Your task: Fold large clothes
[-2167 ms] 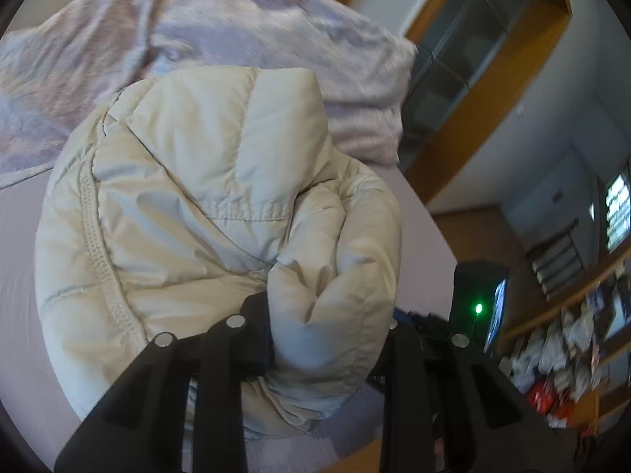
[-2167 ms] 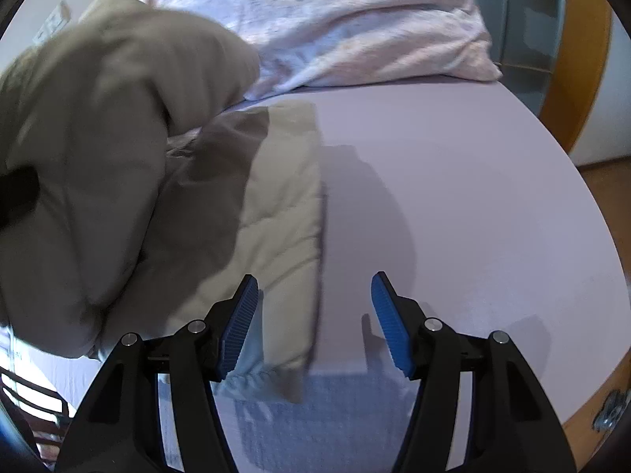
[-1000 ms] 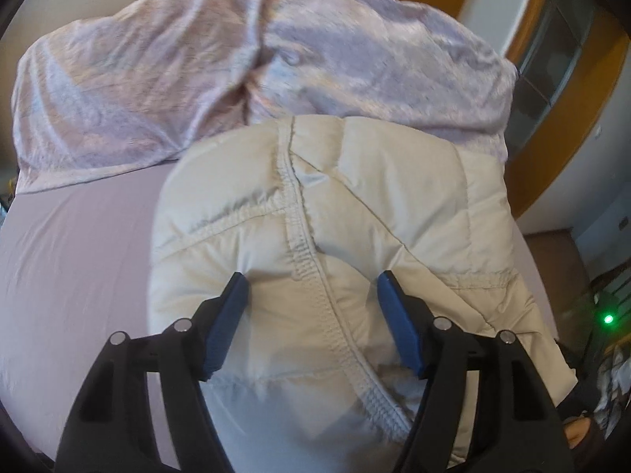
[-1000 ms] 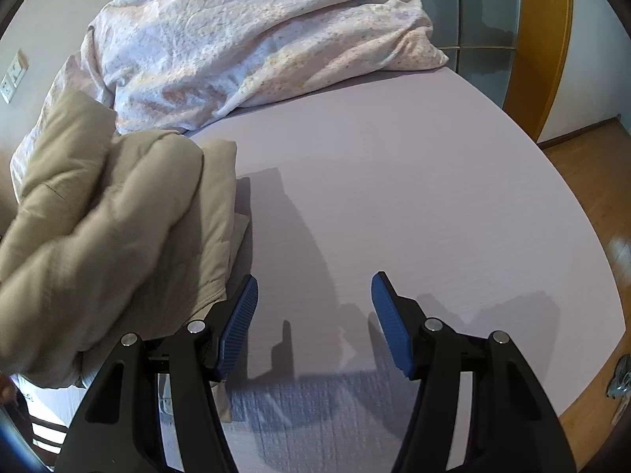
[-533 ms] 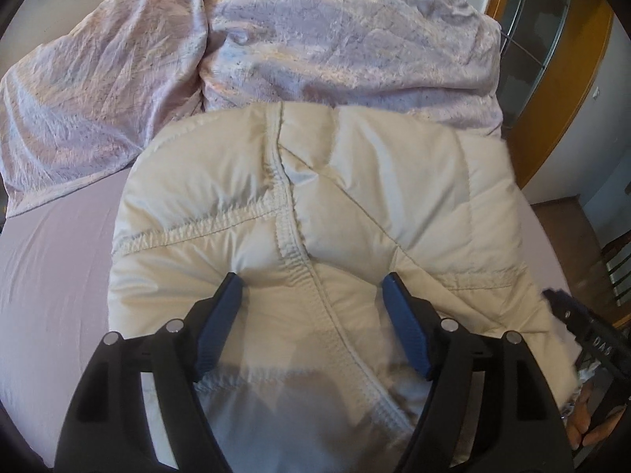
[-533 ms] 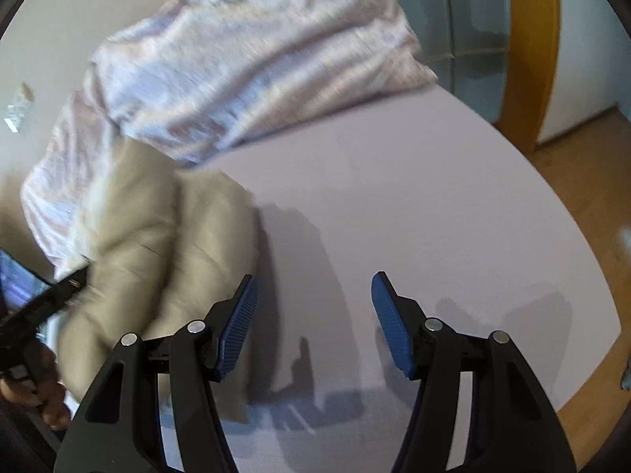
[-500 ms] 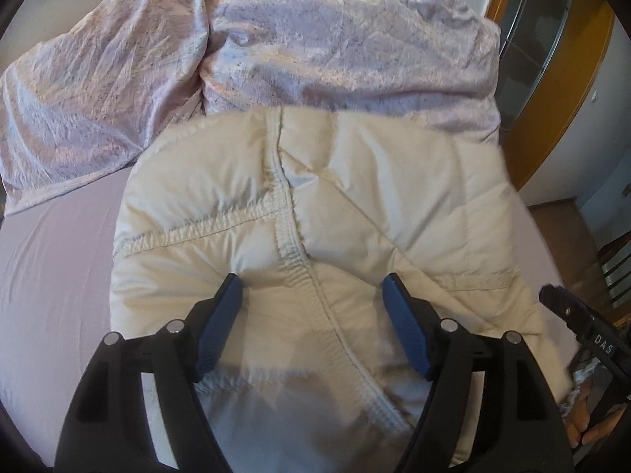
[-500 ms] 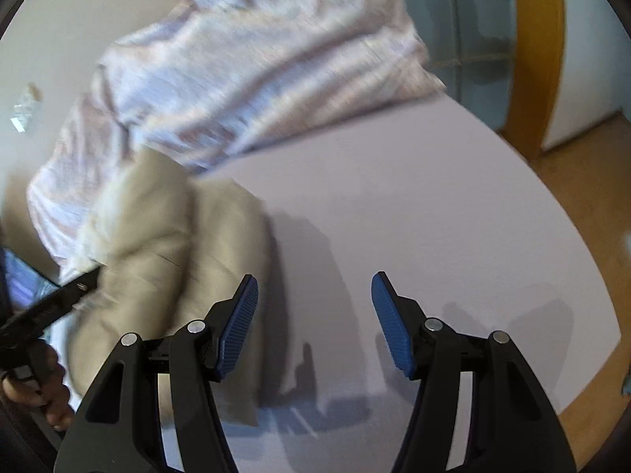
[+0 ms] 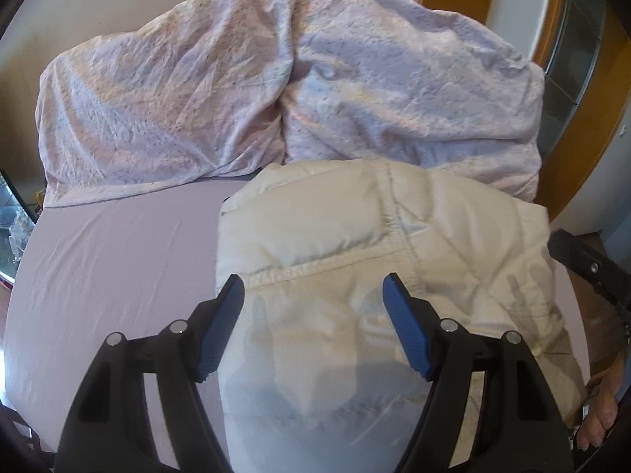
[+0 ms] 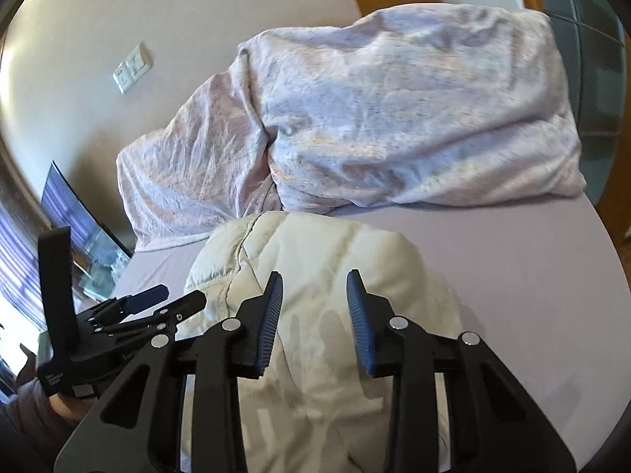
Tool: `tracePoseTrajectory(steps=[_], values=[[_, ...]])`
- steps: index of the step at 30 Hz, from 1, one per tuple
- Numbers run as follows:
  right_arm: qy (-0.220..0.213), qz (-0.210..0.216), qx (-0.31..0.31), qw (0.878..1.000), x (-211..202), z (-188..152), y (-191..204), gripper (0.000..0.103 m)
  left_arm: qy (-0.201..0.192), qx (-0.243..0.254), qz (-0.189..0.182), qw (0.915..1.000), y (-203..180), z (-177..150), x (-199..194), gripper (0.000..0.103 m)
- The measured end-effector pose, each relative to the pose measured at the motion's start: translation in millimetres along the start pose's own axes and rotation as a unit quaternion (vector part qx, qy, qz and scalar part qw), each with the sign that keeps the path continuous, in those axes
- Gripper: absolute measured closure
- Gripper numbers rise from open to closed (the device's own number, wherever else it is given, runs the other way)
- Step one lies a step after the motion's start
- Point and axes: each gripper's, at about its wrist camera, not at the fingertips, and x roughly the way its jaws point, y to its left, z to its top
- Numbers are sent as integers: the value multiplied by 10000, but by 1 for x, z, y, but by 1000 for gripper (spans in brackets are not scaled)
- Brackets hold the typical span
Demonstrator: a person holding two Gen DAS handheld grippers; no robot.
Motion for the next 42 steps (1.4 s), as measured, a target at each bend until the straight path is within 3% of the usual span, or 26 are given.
tracePoseTrajectory(steps=[4,12,22,42], values=[[319,-385,13,9987,31,-5,-11,76,83,-1,28,10000,0,0,12,29],[503,-445,598,9960,48,-28,-50,80,28,237,-2,9997,-14,-1,26,22],[392,-145,1001,9941,63,-52,-69,80,-17,353,-2,9994,-21,-5,46,11],[221,-246,843,9959,83,-65,-65,80,-277,350,-32,9990,-13,-14,68,2]])
